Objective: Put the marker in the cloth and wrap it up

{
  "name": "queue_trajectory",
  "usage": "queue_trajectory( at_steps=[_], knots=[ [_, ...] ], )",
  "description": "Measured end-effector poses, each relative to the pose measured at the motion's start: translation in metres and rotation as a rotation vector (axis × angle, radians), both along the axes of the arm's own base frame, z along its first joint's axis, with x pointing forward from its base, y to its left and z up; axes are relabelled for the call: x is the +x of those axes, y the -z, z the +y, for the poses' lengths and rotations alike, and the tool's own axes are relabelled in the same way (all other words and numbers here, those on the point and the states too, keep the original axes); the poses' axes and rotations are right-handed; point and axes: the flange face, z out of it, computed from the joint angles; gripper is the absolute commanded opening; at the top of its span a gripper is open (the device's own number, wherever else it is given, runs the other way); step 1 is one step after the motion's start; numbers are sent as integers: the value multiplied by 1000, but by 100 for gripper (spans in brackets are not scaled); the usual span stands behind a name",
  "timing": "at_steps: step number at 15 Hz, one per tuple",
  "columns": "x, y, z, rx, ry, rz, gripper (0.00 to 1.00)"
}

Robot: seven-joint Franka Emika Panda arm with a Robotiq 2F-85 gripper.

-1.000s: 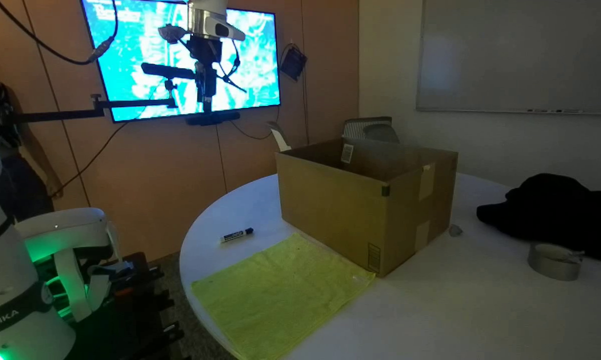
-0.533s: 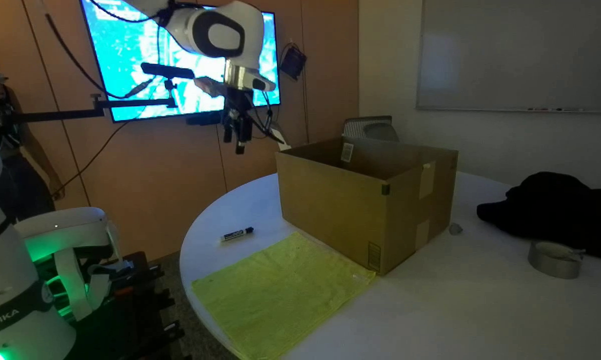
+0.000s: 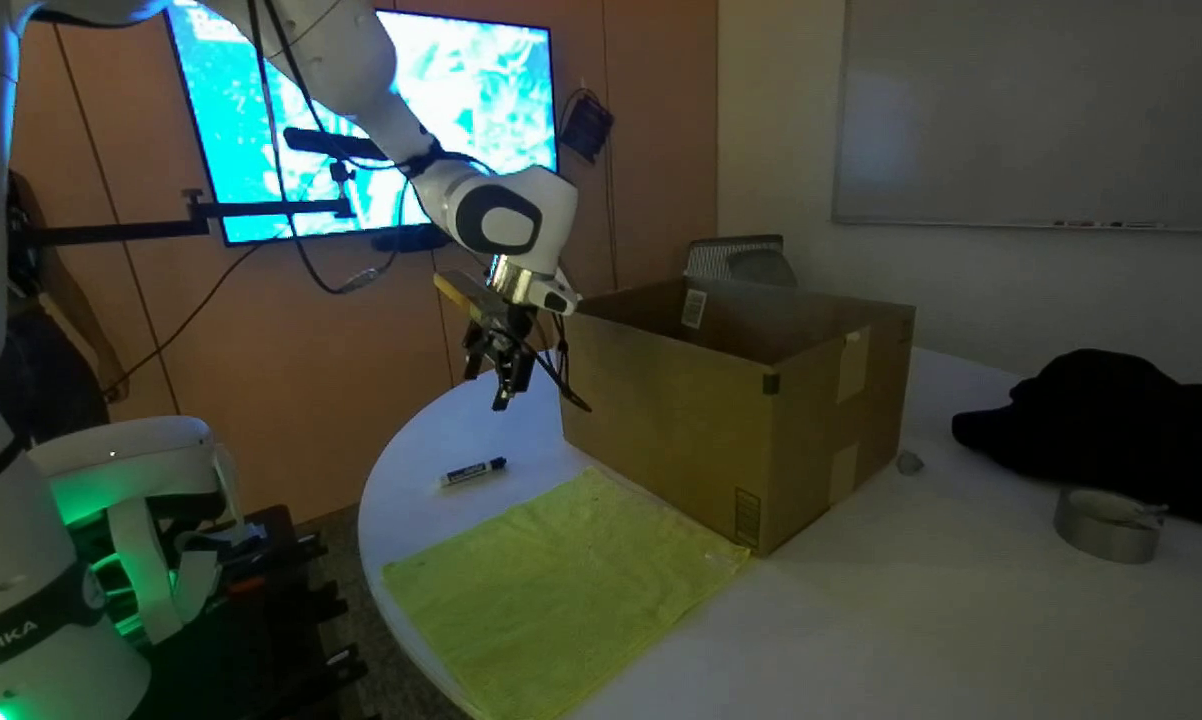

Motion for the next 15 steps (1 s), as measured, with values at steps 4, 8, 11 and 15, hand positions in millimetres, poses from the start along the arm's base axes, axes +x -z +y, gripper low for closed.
queue_trajectory(
  at_steps=[4,8,11,15],
  knots=[
    [-2,19,19,22,-49,27,100],
    [-9,25,31,30,-78,40,100],
    [-18,34,29,31,-66,67,100],
    [-34,57,24,35,-12,47,100]
  ],
)
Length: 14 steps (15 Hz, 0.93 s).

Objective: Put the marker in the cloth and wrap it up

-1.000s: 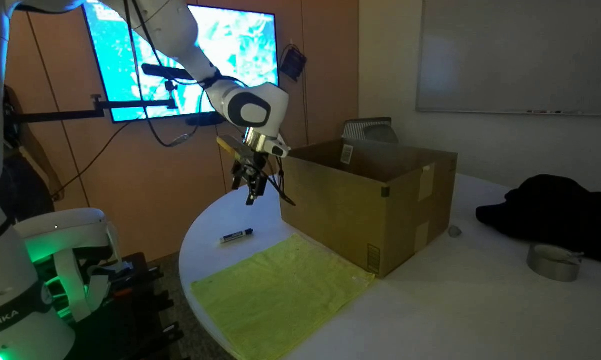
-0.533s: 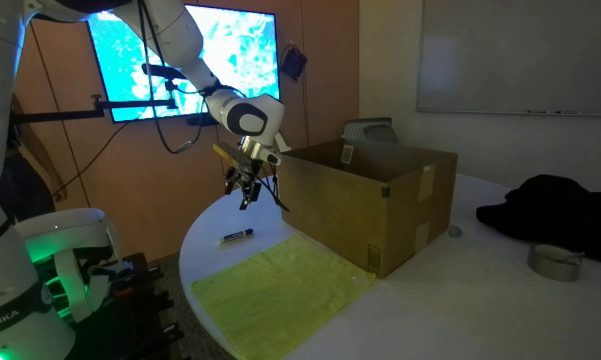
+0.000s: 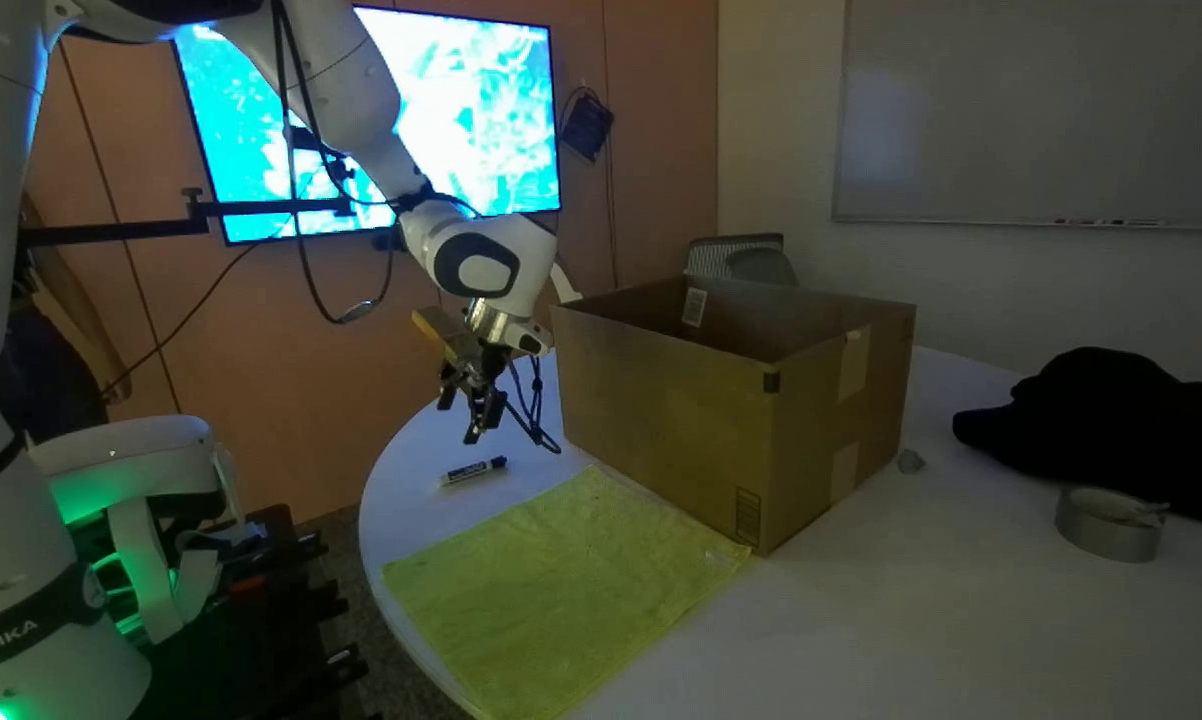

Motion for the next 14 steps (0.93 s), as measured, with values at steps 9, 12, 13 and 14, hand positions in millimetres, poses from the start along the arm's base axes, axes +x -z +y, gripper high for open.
queue_trajectory(
  at_steps=[9,12,13,14],
  knots=[
    [4,45,7,-36,191,-210,100],
    [-1,46,20,-27,164,-211,100],
    [-3,45,25,-23,152,-211,100],
    [-5,44,31,-20,136,-213,100]
  ],
)
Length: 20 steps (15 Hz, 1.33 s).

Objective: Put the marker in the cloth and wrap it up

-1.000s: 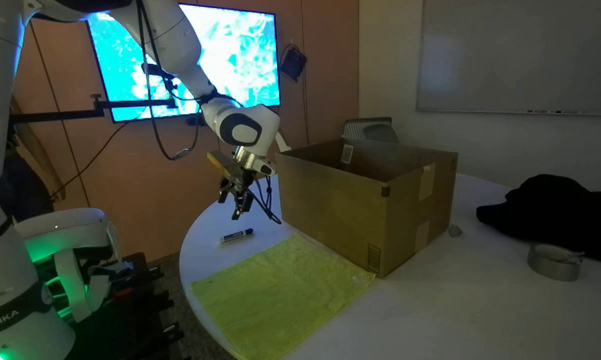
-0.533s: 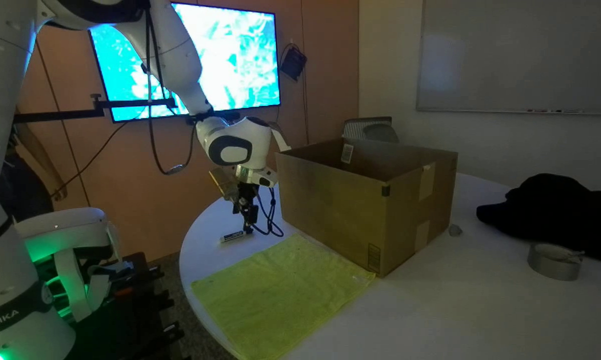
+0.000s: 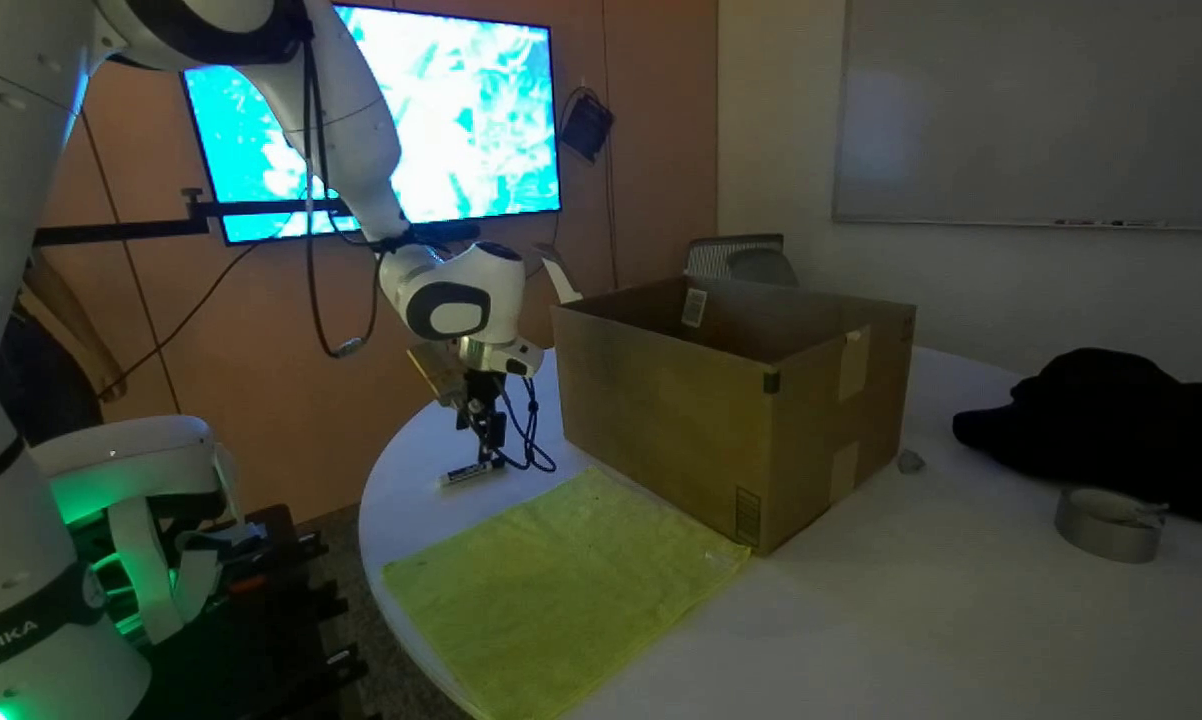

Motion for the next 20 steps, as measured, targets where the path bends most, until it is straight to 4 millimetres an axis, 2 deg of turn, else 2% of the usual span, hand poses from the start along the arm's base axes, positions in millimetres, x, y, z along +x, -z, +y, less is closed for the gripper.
queue_trajectory(
  at_steps=[4,11,12,14,20],
  knots=[
    [-11,2,23,-27,-70,-6,100],
    [-24,37,43,-113,-51,34,99],
    [-23,41,44,-122,-37,37,74],
    [-20,47,46,-142,-19,37,70],
    [-11,44,45,-183,-4,11,22]
  ],
)
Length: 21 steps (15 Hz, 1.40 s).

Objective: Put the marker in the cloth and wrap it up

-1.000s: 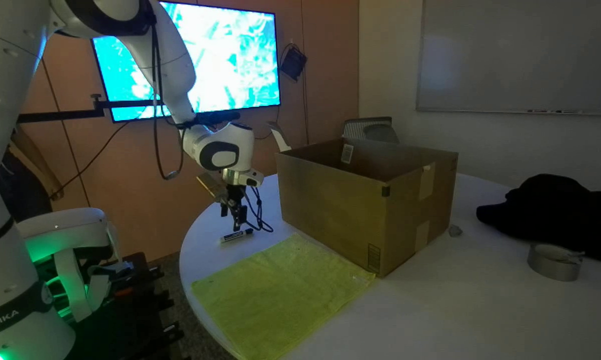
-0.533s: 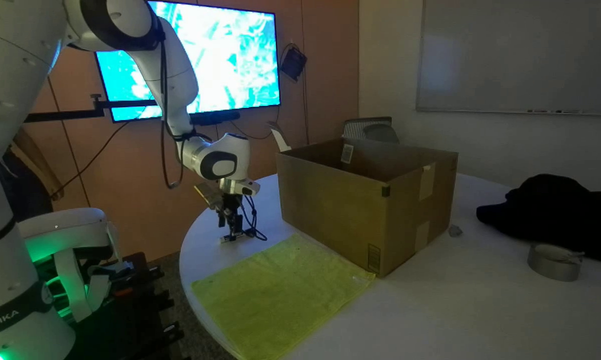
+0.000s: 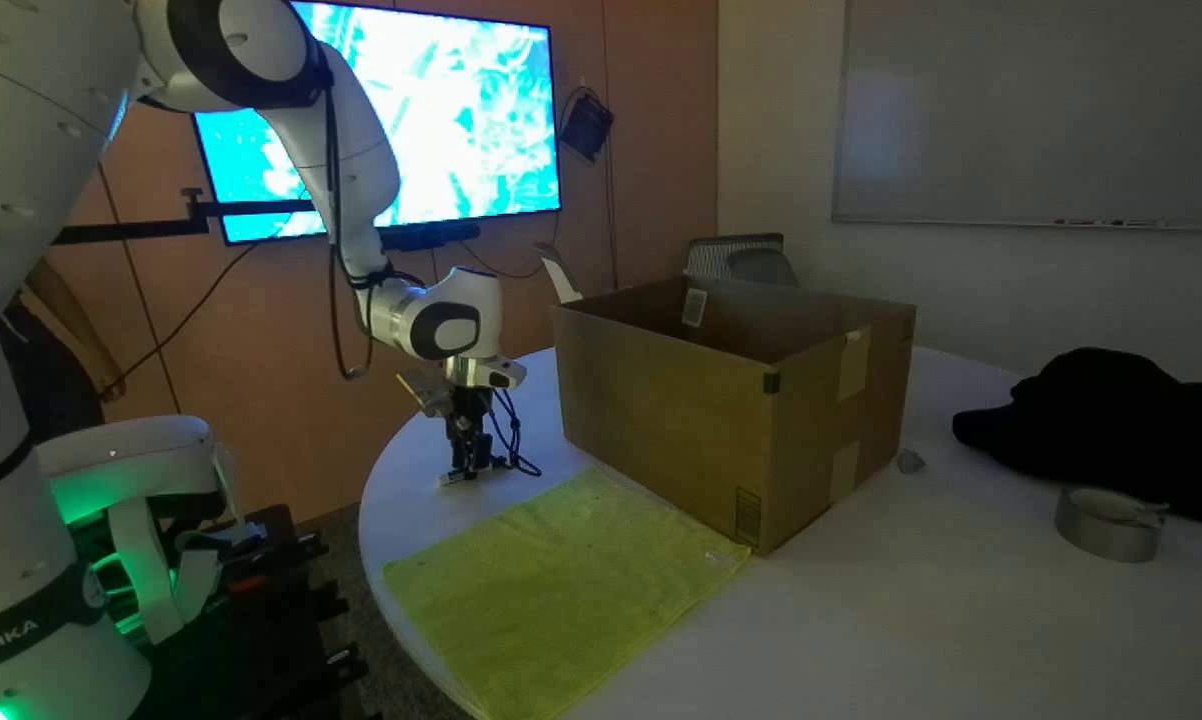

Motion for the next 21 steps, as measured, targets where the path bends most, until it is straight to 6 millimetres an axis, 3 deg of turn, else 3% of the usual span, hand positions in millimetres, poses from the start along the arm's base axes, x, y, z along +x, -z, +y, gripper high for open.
queue_trajectory(
  at_steps=[3,8,11,15,21],
  knots=[
    [5,-5,0,-4,-9,-8,5],
    [14,-15,-14,-3,-12,-2,8],
    [24,-25,-32,-4,14,-15,8],
    [40,-39,-89,-50,89,-42,8],
    [52,-41,-177,-189,196,-58,8]
  ],
)
